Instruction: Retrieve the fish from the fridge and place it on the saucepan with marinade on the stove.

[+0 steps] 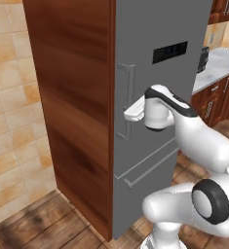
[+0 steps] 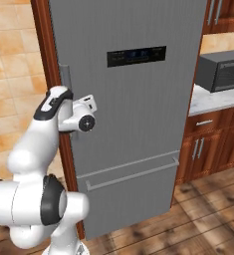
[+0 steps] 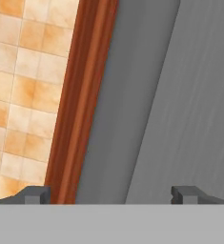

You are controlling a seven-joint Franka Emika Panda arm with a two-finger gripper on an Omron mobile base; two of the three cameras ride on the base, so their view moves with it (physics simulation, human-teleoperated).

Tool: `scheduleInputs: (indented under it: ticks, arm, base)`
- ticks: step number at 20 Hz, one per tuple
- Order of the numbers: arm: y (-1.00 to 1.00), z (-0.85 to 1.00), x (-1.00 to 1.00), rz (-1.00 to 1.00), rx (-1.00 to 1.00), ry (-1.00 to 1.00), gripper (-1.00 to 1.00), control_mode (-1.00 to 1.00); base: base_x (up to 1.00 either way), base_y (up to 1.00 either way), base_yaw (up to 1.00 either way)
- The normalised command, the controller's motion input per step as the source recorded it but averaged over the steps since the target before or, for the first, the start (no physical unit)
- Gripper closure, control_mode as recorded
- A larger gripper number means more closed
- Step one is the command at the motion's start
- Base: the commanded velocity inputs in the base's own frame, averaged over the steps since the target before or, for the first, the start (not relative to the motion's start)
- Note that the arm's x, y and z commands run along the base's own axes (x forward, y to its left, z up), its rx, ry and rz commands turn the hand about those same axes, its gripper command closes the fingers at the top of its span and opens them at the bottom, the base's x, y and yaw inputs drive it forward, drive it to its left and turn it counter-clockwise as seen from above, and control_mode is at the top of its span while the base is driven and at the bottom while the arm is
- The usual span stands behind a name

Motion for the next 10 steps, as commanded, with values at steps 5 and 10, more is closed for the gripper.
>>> scheduleInputs:
  ticks: [5, 10]
  arm:
    - [0.16, -0.17, 0.27, 0.01, 0.0, 0.0, -1.0, -1.0]
    - [0.27, -0.2, 0.22, 0.02, 0.0, 0.0, -1.0, -1.0]
  base:
    - [0.0, 0.0, 0.0]
    - [0.0, 0.0, 0.0]
